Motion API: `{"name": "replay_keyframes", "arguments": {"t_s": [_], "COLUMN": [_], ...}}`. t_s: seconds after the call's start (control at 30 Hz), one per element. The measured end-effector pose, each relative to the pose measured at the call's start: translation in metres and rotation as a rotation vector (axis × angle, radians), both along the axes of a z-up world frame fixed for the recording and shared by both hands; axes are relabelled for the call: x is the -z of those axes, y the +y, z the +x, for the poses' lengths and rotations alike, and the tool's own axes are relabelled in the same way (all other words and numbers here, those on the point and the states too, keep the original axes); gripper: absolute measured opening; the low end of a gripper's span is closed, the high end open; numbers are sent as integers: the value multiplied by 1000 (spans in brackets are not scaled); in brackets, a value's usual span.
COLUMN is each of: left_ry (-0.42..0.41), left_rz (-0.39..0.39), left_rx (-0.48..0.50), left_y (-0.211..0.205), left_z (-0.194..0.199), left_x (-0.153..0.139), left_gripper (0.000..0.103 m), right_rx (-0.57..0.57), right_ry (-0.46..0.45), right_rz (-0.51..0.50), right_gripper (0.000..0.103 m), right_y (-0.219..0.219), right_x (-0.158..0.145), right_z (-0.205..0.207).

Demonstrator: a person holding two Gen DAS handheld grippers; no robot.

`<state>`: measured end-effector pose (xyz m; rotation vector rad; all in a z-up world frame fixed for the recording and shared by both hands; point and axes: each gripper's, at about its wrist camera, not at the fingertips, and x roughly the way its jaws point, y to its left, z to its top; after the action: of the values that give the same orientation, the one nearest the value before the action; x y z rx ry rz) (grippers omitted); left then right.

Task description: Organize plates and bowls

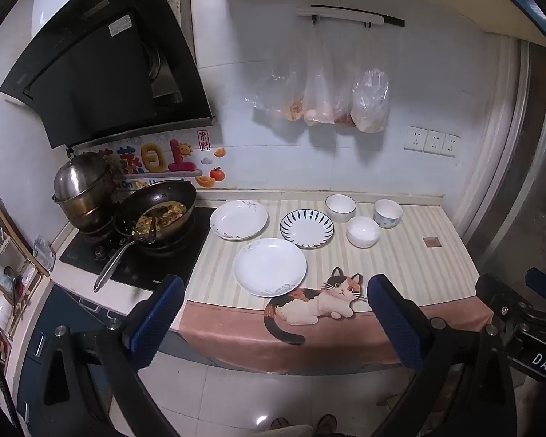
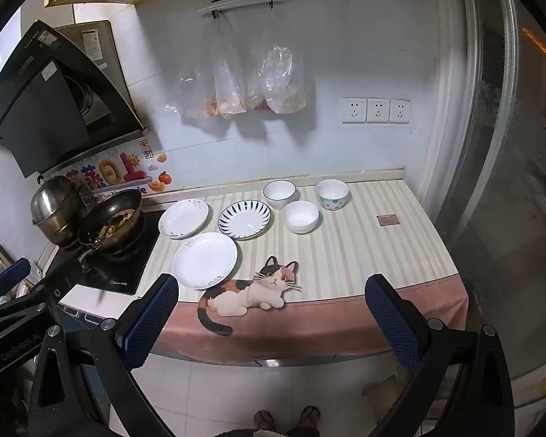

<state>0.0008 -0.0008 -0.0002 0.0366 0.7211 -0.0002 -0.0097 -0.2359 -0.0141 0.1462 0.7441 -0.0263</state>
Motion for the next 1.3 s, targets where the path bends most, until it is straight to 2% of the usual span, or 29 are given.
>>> {"name": "replay_keyframes", "arguments": {"t_s": [0.53,0.8,1.3], "left_ry": [-50,-49,-41], "left_rz": [-8,-12,-19], "left_rx": [-4,-4,-18], "left_y": [-3,4,11], "left_z": [-4,-9,-11], "left_x": [-4,-8,-5], "left_gripper": [103,103,103], "right_rx": [6,2,-3], "right_ry": [-9,-11,-21], "right_rz": [-10,-9,-12], "right_gripper": [103,103,103], "right_y": [-3,-4,2], "right_x": [-8,-19,-19], "right_z": [-2,-2,-6]}}
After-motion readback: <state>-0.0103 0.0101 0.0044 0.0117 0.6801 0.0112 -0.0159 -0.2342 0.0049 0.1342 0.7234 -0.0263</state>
